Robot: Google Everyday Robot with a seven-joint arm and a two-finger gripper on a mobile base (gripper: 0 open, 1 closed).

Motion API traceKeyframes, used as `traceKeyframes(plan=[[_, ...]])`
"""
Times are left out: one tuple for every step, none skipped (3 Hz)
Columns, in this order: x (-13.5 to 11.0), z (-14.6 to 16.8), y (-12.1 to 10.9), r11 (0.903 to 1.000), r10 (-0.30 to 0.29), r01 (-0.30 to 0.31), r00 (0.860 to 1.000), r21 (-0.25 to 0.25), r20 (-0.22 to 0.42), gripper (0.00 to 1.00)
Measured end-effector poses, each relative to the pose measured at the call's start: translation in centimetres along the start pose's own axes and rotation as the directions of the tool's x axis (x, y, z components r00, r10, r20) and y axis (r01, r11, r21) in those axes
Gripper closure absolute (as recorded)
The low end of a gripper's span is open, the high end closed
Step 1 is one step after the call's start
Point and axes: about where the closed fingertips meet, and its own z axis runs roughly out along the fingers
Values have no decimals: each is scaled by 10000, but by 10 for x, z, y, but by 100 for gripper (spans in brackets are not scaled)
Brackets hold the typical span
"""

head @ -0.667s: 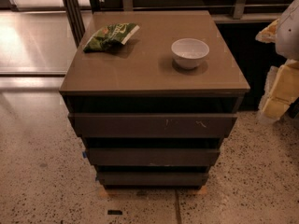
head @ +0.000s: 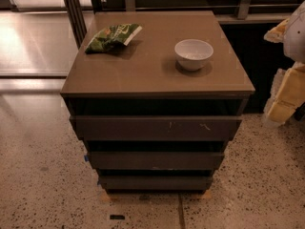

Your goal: Open top drawer

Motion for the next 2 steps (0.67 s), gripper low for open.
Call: traceKeyframes(plan=[[12, 12, 21, 9950, 980, -991, 9930, 139, 664, 0], [37, 63, 57, 9593, 2825, -2766, 9421, -578, 1809, 0]])
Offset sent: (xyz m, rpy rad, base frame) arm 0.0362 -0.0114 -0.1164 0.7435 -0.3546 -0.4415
